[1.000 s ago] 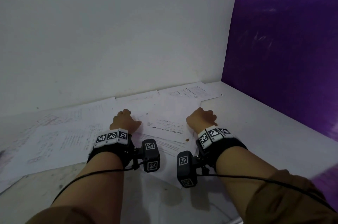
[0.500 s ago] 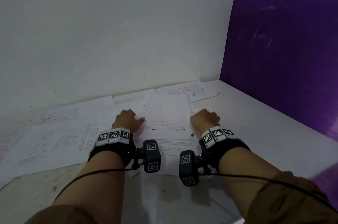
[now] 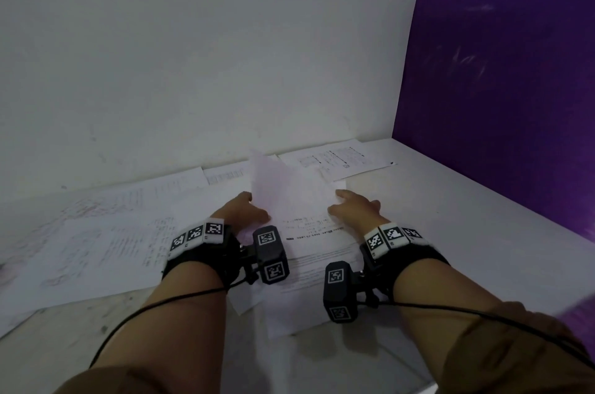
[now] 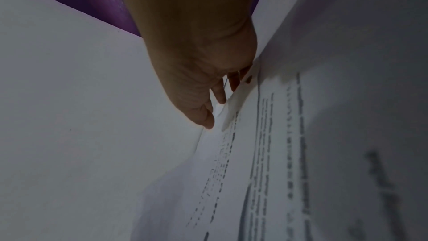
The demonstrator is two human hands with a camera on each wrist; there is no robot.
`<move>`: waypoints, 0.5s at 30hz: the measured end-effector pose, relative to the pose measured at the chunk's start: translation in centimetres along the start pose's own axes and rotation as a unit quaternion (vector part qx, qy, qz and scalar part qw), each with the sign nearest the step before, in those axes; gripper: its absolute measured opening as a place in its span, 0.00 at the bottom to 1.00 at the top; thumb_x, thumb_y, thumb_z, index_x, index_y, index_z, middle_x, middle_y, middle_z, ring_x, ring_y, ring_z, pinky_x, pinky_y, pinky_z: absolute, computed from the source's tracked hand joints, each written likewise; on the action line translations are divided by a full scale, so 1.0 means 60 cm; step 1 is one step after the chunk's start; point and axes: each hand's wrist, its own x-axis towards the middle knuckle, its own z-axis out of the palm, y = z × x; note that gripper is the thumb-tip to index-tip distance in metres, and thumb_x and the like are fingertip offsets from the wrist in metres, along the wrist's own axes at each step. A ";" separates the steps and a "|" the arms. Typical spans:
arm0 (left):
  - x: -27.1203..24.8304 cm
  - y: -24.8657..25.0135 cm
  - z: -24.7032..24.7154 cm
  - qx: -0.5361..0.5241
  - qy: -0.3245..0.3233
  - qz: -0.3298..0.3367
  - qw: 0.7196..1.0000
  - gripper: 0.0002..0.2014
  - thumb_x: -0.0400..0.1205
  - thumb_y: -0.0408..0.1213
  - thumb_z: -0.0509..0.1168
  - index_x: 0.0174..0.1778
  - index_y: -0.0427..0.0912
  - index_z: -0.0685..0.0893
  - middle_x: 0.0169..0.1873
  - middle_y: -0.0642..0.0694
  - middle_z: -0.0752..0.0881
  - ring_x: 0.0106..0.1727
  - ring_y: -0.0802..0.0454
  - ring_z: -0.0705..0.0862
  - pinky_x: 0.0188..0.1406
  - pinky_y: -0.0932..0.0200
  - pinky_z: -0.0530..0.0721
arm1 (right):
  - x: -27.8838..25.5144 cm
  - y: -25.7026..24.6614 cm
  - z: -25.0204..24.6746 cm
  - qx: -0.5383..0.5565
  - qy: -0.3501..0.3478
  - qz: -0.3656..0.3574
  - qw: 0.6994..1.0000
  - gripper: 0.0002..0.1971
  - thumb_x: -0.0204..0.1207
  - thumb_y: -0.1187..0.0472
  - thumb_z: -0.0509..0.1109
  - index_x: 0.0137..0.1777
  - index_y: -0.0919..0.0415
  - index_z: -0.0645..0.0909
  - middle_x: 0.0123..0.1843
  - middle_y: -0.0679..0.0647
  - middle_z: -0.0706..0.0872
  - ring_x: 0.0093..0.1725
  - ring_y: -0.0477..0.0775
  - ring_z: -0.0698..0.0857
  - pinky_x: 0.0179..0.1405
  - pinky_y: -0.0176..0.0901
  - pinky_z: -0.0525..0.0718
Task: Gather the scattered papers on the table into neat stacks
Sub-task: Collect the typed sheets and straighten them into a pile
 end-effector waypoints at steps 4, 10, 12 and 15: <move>0.002 -0.010 0.001 -0.128 0.030 0.040 0.991 0.27 0.63 0.30 0.66 0.61 0.43 0.76 0.51 0.33 0.85 0.49 0.38 0.85 0.52 0.44 0.85 | 0.004 -0.008 0.008 0.011 0.061 0.047 0.997 0.38 0.74 0.42 0.64 0.81 0.57 0.59 0.77 0.62 0.70 0.77 0.66 0.64 0.75 0.58 0.68; -0.018 -0.004 -0.025 -0.275 0.086 0.049 0.956 0.14 0.78 0.23 0.59 0.59 0.35 0.74 0.42 0.39 0.81 0.36 0.48 0.79 0.29 0.62 0.77 | 0.010 -0.031 0.016 0.195 0.088 -0.035 0.976 0.20 0.71 0.44 0.69 0.51 0.60 0.84 0.52 0.58 0.89 0.58 0.65 0.87 0.57 0.52 0.86; -0.021 -0.011 -0.036 -0.268 0.100 0.015 0.958 0.08 0.77 0.25 0.61 0.51 0.33 0.78 0.39 0.36 0.80 0.34 0.48 0.78 0.29 0.64 0.76 | 0.015 -0.043 0.023 0.222 0.062 -0.058 0.971 0.14 0.75 0.56 0.69 0.55 0.66 0.85 0.54 0.61 0.90 0.55 0.64 0.88 0.58 0.54 0.88; -0.016 -0.037 -0.057 -0.118 0.142 -0.063 0.981 0.14 0.70 0.33 0.67 0.50 0.32 0.85 0.51 0.35 0.83 0.52 0.38 0.83 0.51 0.50 0.84 | 0.021 -0.061 0.038 0.200 0.050 -0.068 0.976 0.15 0.77 0.61 0.68 0.59 0.69 0.83 0.58 0.63 0.88 0.57 0.64 0.87 0.62 0.57 0.86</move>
